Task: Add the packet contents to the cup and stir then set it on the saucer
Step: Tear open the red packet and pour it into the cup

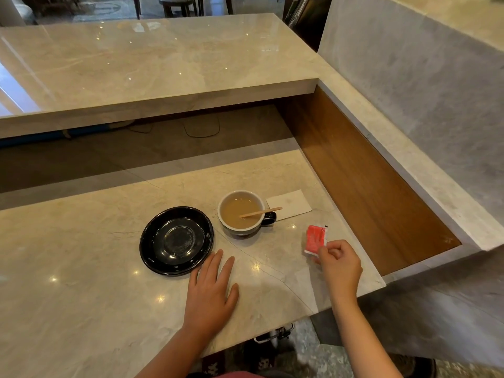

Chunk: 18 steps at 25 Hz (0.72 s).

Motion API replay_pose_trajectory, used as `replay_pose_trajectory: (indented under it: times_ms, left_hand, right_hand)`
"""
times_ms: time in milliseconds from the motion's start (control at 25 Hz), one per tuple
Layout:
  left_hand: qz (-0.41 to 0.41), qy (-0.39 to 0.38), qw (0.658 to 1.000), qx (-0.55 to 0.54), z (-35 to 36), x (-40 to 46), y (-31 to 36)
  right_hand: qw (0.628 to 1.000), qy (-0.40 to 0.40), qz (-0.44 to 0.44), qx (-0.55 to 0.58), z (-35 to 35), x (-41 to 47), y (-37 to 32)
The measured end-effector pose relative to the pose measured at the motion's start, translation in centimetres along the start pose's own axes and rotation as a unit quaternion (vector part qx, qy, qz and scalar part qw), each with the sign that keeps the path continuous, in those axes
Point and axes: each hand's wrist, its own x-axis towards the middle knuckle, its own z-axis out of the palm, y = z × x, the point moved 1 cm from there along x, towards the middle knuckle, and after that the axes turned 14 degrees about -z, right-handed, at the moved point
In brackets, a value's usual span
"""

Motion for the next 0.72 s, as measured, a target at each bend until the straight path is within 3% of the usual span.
replay_pose_trajectory:
  times_ms: [120, 240, 520, 720]
  left_hand:
    - [-0.001, -0.001, 1.000, 0.001, 0.2, 0.0, -0.1]
    - [-0.001, 0.000, 1.000, 0.000, 0.2, 0.0, -0.1]
    - [-0.006, 0.003, 1.000, -0.005, 0.3, 0.0, -0.2]
    - [-0.012, -0.003, 1.000, -0.008, 0.4, 0.1, -0.2]
  right_hand:
    - [0.989, -0.007, 0.098, 0.106, 0.5, -0.2, -0.3]
    - [0.978, -0.021, 0.119, 0.168, 0.8, -0.1, -1.3]
    - [0.985, -0.094, -0.038, 0.140, 2.7, 1.1, -5.4]
    - [0.977, -0.134, -0.164, 0.010, 5.1, 2.3, -7.2]
